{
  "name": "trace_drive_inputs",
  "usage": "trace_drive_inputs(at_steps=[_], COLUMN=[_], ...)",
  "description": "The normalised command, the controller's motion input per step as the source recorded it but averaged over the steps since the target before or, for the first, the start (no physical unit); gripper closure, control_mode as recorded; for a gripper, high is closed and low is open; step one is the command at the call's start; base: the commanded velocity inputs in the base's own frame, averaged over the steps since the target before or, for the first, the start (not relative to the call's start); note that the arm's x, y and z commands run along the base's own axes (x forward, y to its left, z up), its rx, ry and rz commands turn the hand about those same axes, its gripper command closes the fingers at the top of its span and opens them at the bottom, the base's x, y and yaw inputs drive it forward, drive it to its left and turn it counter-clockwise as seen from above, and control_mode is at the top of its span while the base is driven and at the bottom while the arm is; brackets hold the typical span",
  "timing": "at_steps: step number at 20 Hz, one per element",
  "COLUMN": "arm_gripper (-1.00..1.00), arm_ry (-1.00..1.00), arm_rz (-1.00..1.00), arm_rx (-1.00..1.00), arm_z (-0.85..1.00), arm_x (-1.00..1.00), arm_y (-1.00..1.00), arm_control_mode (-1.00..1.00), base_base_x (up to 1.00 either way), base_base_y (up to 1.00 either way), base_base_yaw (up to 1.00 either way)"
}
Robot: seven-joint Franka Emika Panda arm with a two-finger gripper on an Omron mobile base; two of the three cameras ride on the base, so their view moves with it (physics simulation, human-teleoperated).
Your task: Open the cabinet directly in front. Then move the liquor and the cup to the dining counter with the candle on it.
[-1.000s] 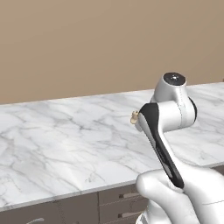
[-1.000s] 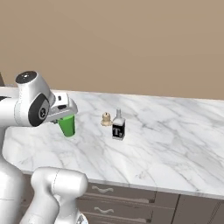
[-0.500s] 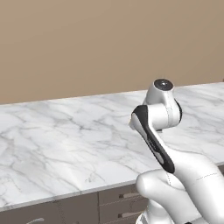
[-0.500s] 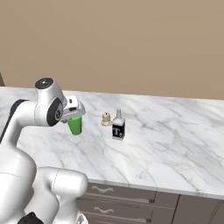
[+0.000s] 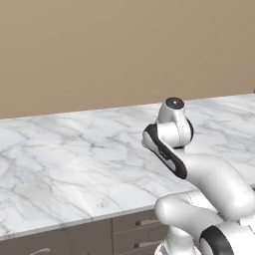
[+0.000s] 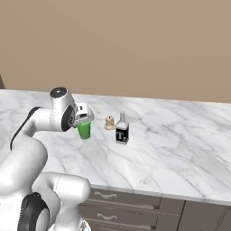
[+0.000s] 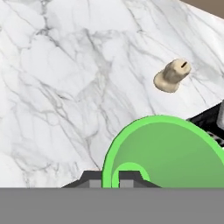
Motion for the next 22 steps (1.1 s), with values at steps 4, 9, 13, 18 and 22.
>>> trace_drive_inputs(at_steps=[4, 9, 13, 18, 22], arm_gripper=[1.00, 1.00, 1.00, 1.00, 1.00], arm_ry=[0.01, 0.02, 0.02, 0.02, 0.03], arm_rz=[0.00, 0.00, 0.00, 0.00, 0.00], arm_rx=[0.00, 0.00, 0.00, 0.00, 0.00], arm_z=[-0.26, -0.25, -0.22, -0.30, -0.37], arm_x=[0.63, 0.57, 0.40, 0.36, 0.31], arm_y=[-0.06, -0.08, 0.00, 0.00, -0.01], arm_control_mode=[-1.00, -1.00, -1.00, -1.00, -1.00], base_base_x=[0.00, 0.00, 0.00, 0.00, 0.00], base_base_y=[0.00, 0.00, 0.00, 0.00, 0.00], base_base_yaw=[0.00, 0.00, 0.00, 0.00, 0.00])
